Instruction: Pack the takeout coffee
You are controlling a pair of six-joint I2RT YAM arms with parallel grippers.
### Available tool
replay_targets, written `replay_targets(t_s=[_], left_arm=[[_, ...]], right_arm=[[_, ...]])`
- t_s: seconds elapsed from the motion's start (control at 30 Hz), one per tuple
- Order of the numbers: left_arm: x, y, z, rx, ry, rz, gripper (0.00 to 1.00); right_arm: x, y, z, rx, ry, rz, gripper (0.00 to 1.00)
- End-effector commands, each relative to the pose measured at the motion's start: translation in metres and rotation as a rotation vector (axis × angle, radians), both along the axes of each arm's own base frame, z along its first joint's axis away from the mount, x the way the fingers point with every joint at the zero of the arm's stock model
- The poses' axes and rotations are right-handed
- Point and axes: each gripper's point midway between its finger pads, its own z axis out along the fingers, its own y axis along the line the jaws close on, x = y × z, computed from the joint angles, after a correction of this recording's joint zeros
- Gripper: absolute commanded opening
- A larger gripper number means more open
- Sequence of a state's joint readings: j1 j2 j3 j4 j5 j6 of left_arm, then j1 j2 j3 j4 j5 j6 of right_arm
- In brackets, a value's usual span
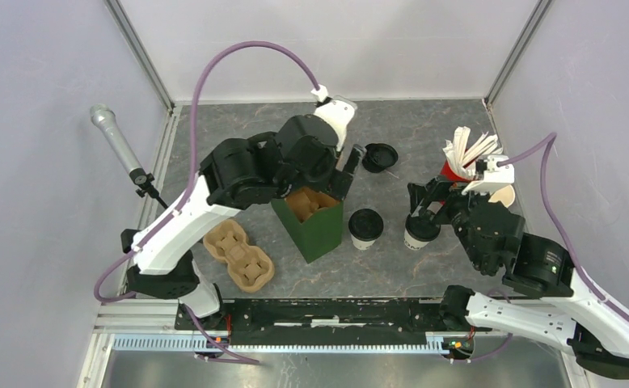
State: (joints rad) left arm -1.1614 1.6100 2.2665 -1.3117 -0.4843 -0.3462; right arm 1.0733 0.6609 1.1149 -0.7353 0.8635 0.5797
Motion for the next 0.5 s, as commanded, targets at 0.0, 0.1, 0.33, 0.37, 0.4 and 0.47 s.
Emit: replay_targets(t_s=[0.0, 0.1, 0.33, 0.37, 0.4, 0.47], left_arm=[[-0.009, -0.051, -0.007, -0.006, 0.0, -0.211, 0.93], [-0.01, -0.078, -0.034, 0.048, 0.032, -0.299, 0.93], [0.006, -0.109, -0.114, 0.263, 0.07, -0.386, 0.96], [0.007, -0.112, -0.126, 0.292, 0.081, -0.394, 0.97], [0.009, -0.114, -0.134, 0.313, 0.088, -0.403, 0.97], [0.01, -0.121, -0.151, 0.35, 0.11, -0.427, 0.99]], right_arm=[[-0.005, -0.027, 0.023, 0.074, -0.035, -0.08, 0.97], [-0.007, -0.044, 0.03, 0.1, -0.046, -0.136, 0.97], [-0.014, -0.07, 0.044, 0.145, -0.084, -0.195, 0.97], [-0.015, -0.072, 0.044, 0.149, -0.083, -0.195, 0.97], [-0.016, -0.075, 0.044, 0.151, -0.08, -0.198, 0.97], [-0.019, -0.079, 0.044, 0.151, -0.075, -0.199, 0.97]])
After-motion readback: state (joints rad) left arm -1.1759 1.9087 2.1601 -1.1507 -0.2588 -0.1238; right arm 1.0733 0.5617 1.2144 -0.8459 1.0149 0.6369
